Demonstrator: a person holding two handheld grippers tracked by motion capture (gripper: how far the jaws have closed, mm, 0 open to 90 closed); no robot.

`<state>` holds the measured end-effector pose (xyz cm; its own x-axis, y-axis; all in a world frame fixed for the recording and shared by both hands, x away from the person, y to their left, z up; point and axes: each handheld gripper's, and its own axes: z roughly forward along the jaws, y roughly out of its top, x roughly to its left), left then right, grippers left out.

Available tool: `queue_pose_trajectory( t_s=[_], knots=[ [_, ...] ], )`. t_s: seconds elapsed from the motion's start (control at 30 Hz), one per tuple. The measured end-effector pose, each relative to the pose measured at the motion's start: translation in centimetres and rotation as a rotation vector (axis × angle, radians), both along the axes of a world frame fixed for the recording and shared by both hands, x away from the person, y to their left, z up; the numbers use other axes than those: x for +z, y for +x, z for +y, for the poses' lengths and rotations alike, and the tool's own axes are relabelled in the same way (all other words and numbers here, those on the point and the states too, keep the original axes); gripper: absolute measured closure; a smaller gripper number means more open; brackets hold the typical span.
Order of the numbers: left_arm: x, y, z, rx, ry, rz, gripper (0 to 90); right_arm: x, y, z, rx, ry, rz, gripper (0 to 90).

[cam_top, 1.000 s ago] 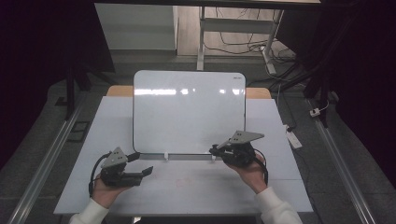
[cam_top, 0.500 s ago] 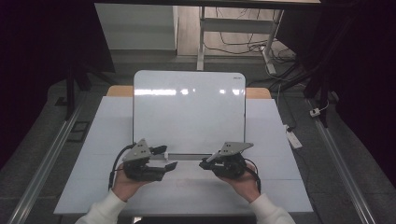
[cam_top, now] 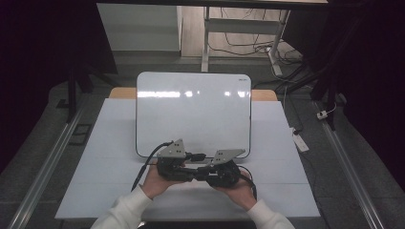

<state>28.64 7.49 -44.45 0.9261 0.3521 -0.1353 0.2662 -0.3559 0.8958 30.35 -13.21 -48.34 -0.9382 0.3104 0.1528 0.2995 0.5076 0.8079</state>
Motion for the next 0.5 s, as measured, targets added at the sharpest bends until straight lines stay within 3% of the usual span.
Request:
queue_pose_trajectory(
  t_s=[0.17, 0.3, 0.37, 0.5],
  knots=[
    [-0.12, 0.21, -0.48, -0.026, 0.002, -0.002, 75.2, 0.01, -0.06, 0.22, 0.013, 0.001, 0.007, 77.1],
    [-0.07, 0.08, -0.45, 0.007, 0.035, -0.049, 79.6, -0.15, -0.01, 0.12, 0.022, 0.008, 0.036, 76.6],
    [-0.06, 0.14, -0.2, 0.022, 0.021, -0.045, 80.6, -0.18, -0.11, 0.02, 0.017, 0.015, 0.048, 75.7],
    [-0.05, 0.22, 0.33, 0.067, 0.008, -0.05, 80.8, -0.05, -0.66, -0.51, -0.046, 0.035, 0.017, 66.9]
  ],
)
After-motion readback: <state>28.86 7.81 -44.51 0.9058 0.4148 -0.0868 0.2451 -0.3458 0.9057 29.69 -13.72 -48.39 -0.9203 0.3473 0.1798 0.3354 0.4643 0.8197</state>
